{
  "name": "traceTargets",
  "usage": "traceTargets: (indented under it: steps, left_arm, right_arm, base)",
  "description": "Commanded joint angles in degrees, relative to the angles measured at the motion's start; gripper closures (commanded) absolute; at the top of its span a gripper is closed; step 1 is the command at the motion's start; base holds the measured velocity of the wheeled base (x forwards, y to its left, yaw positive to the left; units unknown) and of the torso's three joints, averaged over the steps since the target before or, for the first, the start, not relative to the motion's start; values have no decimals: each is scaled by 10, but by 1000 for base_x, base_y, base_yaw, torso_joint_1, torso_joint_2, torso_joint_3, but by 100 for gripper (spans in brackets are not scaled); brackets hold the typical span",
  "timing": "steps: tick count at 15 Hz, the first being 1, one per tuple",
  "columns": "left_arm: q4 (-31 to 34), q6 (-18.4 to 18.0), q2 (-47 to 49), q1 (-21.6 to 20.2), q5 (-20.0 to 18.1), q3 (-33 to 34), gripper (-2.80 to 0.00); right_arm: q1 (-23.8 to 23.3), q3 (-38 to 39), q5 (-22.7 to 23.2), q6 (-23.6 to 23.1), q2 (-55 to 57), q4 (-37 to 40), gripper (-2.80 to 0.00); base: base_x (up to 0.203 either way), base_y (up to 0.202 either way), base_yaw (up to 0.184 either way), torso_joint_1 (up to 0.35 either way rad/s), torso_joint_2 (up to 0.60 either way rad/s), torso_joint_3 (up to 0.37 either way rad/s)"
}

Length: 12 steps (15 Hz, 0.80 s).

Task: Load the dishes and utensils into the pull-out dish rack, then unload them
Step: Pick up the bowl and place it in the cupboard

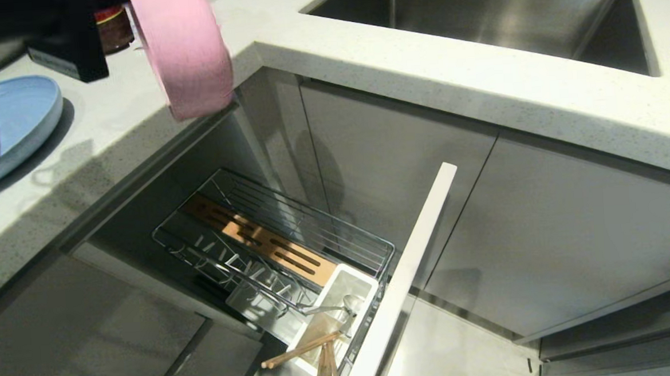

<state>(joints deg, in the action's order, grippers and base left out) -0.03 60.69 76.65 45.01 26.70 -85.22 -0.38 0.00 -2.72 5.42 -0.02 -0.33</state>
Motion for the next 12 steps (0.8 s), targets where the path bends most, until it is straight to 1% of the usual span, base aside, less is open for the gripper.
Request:
traceTargets:
  steps: [1,4,6,8,12]
  left_arm:
    - [-61,11,-8,2,2,84,0]
    - [-211,8,-7,4,3,216,0]
    - [-280,6,7,5,4,281,0]
    - [-344,6,25,4,5,326,0]
    - [-434,6,95,4,25,359,0]
  right_arm:
    - [-1,0,0,0,-2,0,0]
    - [0,0,0,0,-2,0,0]
    - [0,0,0,0,-2,0,0]
    - [0,0,0,0,-2,0,0]
    - [0,0,0,0,-2,0,0]
  base:
    - [0,0,0,0,0,0]
    - [0,0,0,0,0,0]
    - [0,0,0,0,0,0]
    - [0,0,0,0,0,0]
    - [0,0,0,0,0,0]
